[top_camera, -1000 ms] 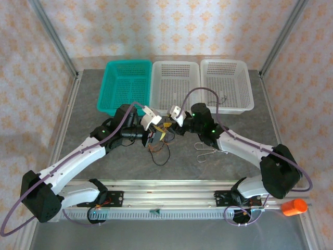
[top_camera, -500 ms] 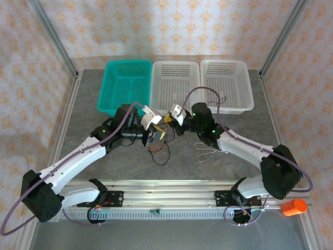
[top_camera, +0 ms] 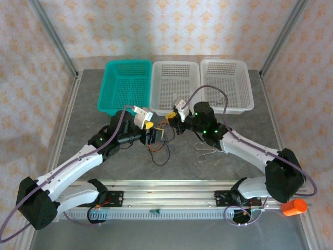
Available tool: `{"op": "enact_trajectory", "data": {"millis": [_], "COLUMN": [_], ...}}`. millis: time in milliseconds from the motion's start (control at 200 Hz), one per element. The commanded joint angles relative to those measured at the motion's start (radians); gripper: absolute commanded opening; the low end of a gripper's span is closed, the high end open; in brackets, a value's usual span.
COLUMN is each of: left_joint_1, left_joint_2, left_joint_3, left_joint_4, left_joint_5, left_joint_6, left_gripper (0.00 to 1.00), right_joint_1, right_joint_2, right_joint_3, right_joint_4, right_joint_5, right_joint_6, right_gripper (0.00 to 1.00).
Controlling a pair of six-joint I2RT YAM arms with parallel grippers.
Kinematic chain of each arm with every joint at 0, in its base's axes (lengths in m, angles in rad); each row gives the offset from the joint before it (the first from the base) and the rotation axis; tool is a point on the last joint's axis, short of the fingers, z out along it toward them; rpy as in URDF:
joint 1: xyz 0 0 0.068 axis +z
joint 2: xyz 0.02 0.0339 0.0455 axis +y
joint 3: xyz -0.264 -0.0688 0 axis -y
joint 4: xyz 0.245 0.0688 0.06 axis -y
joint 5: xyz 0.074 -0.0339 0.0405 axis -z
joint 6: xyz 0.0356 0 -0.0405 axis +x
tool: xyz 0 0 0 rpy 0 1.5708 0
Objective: Untangle the cables
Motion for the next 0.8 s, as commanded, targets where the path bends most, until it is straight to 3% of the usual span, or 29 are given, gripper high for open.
{"op": "enact_trajectory", "data": {"millis": [0, 160, 380, 526, 651, 796], "left_joint_1": [0.007, 0.007, 0.007, 0.007, 0.007, 0.007], "left_joint_2": [-0.029, -0.047, -0.05, -0.009, 0.067, 0.131], "left_joint_3": [-0.06, -0.149, -0.25, -0.275, -0.272, -0.25], "left_joint_4": [0.146, 0.212, 0.319, 0.454, 0.544, 0.58], "left_joint_5": [-0.056, -0.149, -0.198, -0.153, -0.128, -0.225], "left_joint_6": [-0.055, -0.091, -0.125, -0.171, -0.2, -0.216], "left_gripper": [0.73, 0.63, 0.68, 0.68, 0.65, 0.59], "right_joint_1": [-0.004, -0.004, -0.004, -0.004, -0.004, -0.002], "right_joint_2": [-0.04, -0.045, -0.048, -0.048, -0.071, -0.093], "right_joint_3": [0.044, 0.062, 0.076, 0.078, 0.059, 0.051], "right_joint_4": [-0.024, -0.067, -0.065, -0.076, -0.051, -0.039], "right_joint_5": [-0.006, -0.004, -0.035, -0.065, -0.081, -0.101], "right_joint_6": [0.126, 0.178, 0.274, 0.312, 0.324, 0.343], "right_gripper": [0.0, 0.0, 0.0, 0.0, 0.0, 0.0]}}
